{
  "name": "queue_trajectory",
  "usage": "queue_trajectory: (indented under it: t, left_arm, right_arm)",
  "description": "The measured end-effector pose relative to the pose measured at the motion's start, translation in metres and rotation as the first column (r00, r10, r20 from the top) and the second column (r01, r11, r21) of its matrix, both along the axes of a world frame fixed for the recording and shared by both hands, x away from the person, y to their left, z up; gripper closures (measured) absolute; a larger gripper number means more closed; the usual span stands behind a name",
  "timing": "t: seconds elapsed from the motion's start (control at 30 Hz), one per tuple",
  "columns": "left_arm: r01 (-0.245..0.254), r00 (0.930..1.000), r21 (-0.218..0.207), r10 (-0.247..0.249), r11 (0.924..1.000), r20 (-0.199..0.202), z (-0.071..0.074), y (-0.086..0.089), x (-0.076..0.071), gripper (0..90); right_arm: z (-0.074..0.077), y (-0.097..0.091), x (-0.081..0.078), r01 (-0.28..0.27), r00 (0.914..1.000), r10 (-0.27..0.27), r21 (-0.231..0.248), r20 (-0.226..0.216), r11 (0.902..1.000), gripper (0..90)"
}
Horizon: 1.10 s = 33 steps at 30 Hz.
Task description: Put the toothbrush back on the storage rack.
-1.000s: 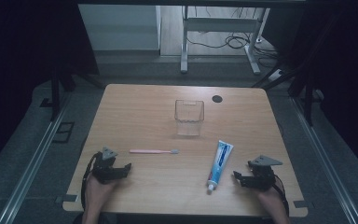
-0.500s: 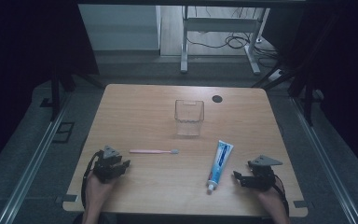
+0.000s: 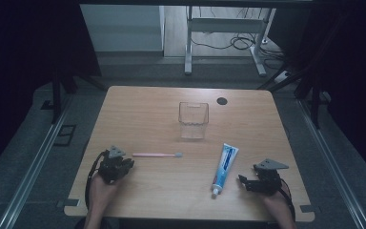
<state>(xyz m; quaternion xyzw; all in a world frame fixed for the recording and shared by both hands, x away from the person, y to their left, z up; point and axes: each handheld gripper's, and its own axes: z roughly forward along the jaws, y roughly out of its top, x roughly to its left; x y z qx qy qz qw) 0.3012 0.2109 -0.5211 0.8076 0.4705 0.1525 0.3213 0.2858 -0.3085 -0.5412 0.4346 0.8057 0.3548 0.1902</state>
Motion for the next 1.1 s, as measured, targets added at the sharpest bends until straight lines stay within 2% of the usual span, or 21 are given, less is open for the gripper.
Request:
queue_trajectory:
  t: [0.2, 0.33, 0.43, 0.6, 0.83, 1.1]
  left_arm:
    - [0.019, 0.9998, -0.008, -0.019, 0.9998, 0.001, 0.006, -0.005, 0.006, 88.6]
    - [0.029, 0.9996, -0.002, -0.029, 0.9996, 0.001, 0.009, -0.008, 0.009, 89.4]
    - [0.042, 0.9991, -0.026, -0.042, 0.9988, -0.003, 0.013, -0.011, 0.017, 89.6]
    - [0.055, 0.9984, -0.027, -0.056, 0.9981, -0.010, 0.016, -0.015, 0.029, 89.6]
    - [0.068, 0.9975, -0.017, -0.068, 0.9976, -0.021, 0.021, -0.019, 0.048, 89.6]
    - [0.060, 0.9969, 0.005, -0.060, 0.9982, -0.050, 0.013, -0.024, 0.069, 88.5]
  right_arm:
    - [0.000, 0.000, 0.000, 0.001, 1.0000, -0.001, 0.001, -0.001, 1.0000, 22.4]
    - [0.000, 0.000, 0.000, 0.002, 1.0000, -0.002, 0.000, -0.001, 1.0000, 22.4]
    - [0.000, 0.000, 0.000, 0.001, 1.0000, -0.001, 0.000, -0.001, 1.0000, 22.5]
    - [0.000, 0.000, 0.000, 0.001, 1.0000, -0.001, 0.000, -0.001, 1.0000, 22.5]
    - [0.000, 0.000, 0.000, 0.002, 1.0000, -0.002, 0.000, -0.001, 1.0000, 22.5]
    - [0.000, 0.000, 0.000, 0.002, 1.0000, -0.002, 0.001, -0.001, 1.0000, 22.5]
